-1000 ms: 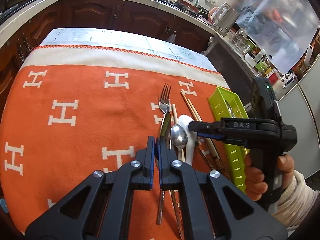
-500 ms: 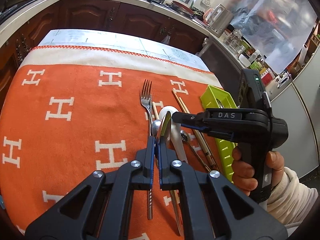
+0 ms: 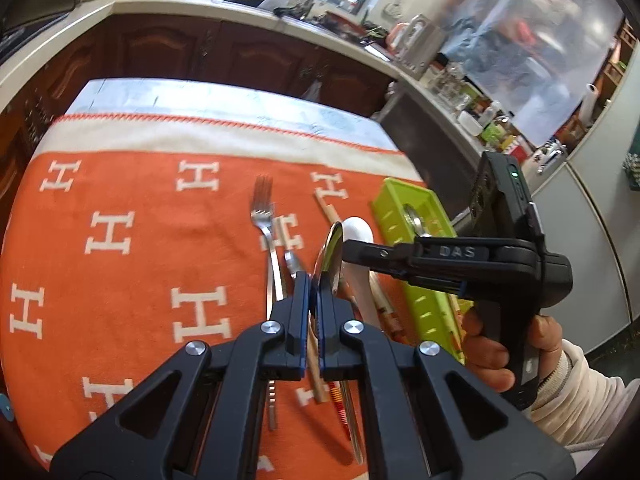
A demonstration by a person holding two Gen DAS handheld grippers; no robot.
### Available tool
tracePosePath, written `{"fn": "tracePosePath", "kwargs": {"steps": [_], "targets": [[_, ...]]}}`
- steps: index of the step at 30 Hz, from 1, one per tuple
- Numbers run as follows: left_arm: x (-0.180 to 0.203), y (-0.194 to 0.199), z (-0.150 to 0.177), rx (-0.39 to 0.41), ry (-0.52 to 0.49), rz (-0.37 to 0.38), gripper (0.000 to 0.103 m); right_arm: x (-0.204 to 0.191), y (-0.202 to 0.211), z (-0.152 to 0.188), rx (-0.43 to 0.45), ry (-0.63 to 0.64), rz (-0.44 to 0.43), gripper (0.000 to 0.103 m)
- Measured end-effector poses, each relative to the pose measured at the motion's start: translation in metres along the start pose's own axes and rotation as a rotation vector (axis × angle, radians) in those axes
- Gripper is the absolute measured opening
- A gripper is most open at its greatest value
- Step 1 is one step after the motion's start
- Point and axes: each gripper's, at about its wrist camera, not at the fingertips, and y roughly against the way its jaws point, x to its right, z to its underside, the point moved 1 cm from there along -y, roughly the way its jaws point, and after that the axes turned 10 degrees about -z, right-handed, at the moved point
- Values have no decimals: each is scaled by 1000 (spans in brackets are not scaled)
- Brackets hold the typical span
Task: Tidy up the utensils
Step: 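Carry both spoons into the green tray and open both tools to release them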
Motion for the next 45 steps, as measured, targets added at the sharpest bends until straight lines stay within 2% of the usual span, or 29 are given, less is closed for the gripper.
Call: {"fn": "tracePosePath", "kwargs": {"steps": [8, 14, 19, 25, 29, 32, 36, 42, 45], "targets": [[46, 32, -11, 37, -36, 81, 1, -12, 78, 9, 75, 70, -20, 7], [98, 43, -32, 59, -105, 91, 1, 6, 140, -2, 175, 70, 59, 7], [144, 25, -52, 45, -157, 95, 1, 32, 166, -25, 228, 48, 123, 7], [197, -32, -64, -19, -247, 76, 1, 61, 159, -52, 213, 21, 143, 7], [214, -81, -63, -70, -291, 19, 1, 84, 136, -69, 178, -3, 152, 7], [214, -117, -63, -104, -299, -32, 1, 97, 122, -78, 154, -15, 160, 7], [206, -153, -63, -161, -261, -48, 1, 106, 110, -89, 138, -12, 192, 7], [204, -179, -59, -187, -256, -88, 1, 111, 104, -97, 134, -2, 253, 10], [201, -178, -59, -180, -237, -70, 1, 111, 104, -97, 120, -4, 245, 10]]}}
